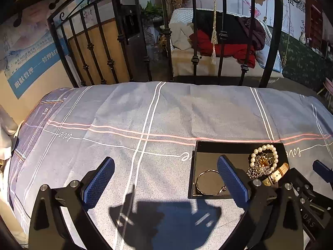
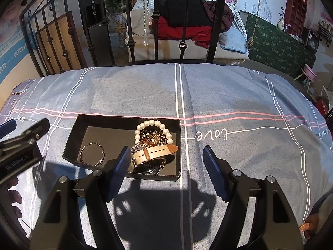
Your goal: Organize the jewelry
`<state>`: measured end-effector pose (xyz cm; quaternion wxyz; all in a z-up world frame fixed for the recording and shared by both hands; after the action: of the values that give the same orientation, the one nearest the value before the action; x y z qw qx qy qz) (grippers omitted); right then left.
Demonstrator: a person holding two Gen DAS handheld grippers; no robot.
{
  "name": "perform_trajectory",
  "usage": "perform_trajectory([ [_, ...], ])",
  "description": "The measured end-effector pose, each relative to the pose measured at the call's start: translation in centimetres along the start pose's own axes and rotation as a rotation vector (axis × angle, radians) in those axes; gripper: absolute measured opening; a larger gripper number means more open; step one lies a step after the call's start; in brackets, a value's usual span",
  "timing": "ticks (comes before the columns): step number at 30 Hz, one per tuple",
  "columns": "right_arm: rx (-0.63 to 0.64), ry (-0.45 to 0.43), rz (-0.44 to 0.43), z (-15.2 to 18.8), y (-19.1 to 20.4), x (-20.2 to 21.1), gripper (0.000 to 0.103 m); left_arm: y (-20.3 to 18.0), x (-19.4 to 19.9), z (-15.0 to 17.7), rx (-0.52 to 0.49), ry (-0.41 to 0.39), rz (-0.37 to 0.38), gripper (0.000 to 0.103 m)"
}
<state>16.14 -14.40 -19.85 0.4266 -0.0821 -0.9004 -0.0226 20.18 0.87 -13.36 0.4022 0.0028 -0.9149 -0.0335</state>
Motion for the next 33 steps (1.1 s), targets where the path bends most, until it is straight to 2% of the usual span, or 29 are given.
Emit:
perform_trajectory([
  [6, 0.002, 0.004, 0.003, 0.1, 0.0, -0.2, 0.071, -0.6, 0.9, -0.5, -0.043, -0.052, 0.006, 0.097],
  [10, 0.004, 0.002, 0.0, 0.0, 0.2, 0.0, 0.071, -1.3, 0.7, -0.7, -0.049, -0.034, 0.092, 0.097],
  [13, 0.002, -0.001, 0.001, -0.1, 0.1, 0.1, 0.071, -1.7, 0.5, -0.7, -0.076, -0.034, 0.08, 0.097],
  [31, -0.003, -0.008, -0.001, -0.6, 0.2, 0.2, 0.072, -1.4, 0.5, -0.5, -0.072, -0.02, 0.061, 0.097],
  [33, -0.002, -0.011, 0.003, -0.6, 0.2, 0.2, 0.075, -1.5, 0.4, -0.5, -0.072, -0.019, 0.06, 0.097],
])
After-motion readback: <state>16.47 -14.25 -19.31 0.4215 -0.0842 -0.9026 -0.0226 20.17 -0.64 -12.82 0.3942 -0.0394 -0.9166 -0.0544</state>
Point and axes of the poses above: each gripper's, at about its wrist camera, not at the fingertips, and x roughly against the way its jaws point, y to its left, z to its underside, the point moved 6 cm from there along -x, roughly the way its jaws point, and after that the axes turned 2 degrees about x, right-handed, at the moved point
